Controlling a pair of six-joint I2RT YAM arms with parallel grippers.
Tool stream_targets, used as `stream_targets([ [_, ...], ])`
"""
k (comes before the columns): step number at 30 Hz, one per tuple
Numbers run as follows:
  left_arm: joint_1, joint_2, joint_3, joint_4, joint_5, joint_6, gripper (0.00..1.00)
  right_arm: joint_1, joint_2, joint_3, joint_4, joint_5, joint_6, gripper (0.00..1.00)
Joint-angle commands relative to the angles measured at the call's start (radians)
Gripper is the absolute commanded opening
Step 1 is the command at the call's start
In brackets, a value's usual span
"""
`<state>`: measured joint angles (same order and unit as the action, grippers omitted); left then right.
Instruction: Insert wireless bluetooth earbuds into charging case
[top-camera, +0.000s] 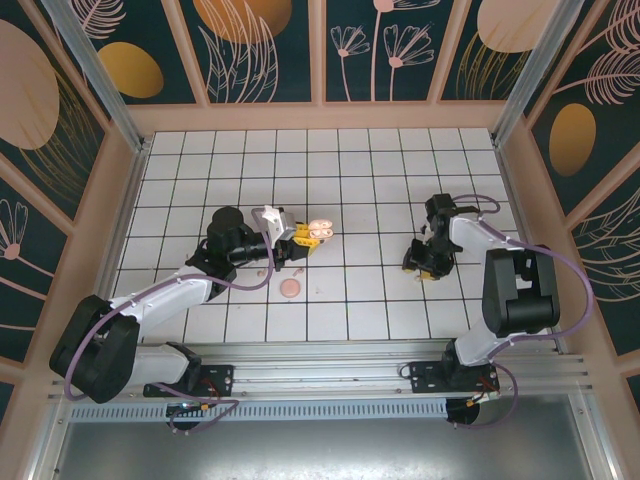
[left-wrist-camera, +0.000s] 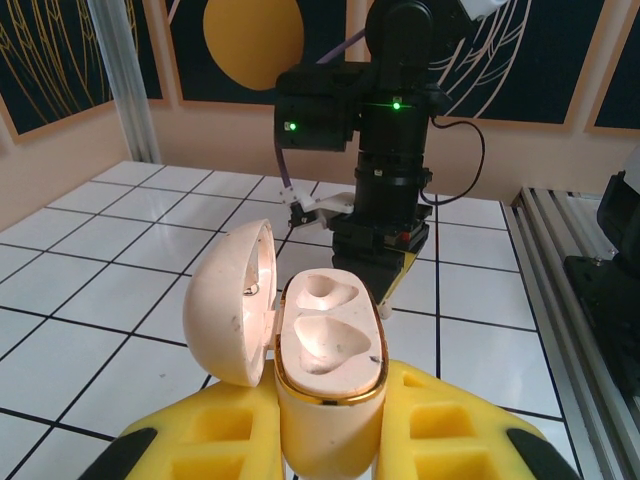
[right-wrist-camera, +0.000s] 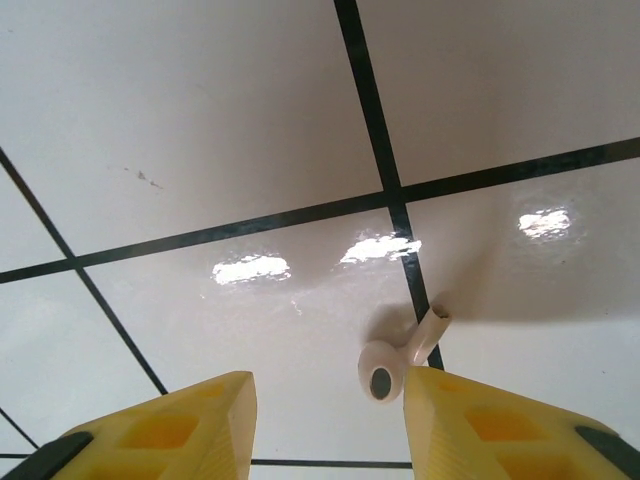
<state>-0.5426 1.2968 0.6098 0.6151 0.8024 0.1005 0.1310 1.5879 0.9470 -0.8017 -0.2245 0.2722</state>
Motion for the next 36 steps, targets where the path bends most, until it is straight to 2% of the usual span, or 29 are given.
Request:
stream_targets([
  [1, -0.006, -0.004, 0.024, -0.002, 0.014, 0.011, 0.14, 0.005, -0.025, 0.063, -0.074, 0.052, 0.01, 0.44],
  [5, -0.006, -0.002, 0.025, 0.0, 0.016, 0.01, 0.14, 0.005, -0.008, 0.073, -0.081, 0.086, 0.015, 0.44],
  [20, -0.006, -0.01, 0.026, -0.004, 0.014, 0.01, 0.14, 0.007, 0.005, -0.019, 0.011, 0.039, 0.029, 0.47],
  [36, -0.006, -0.012, 0.024, -0.009, 0.009, 0.011, 0.14, 0.021, -0.008, -0.04, 0.013, 0.002, 0.035, 0.46],
])
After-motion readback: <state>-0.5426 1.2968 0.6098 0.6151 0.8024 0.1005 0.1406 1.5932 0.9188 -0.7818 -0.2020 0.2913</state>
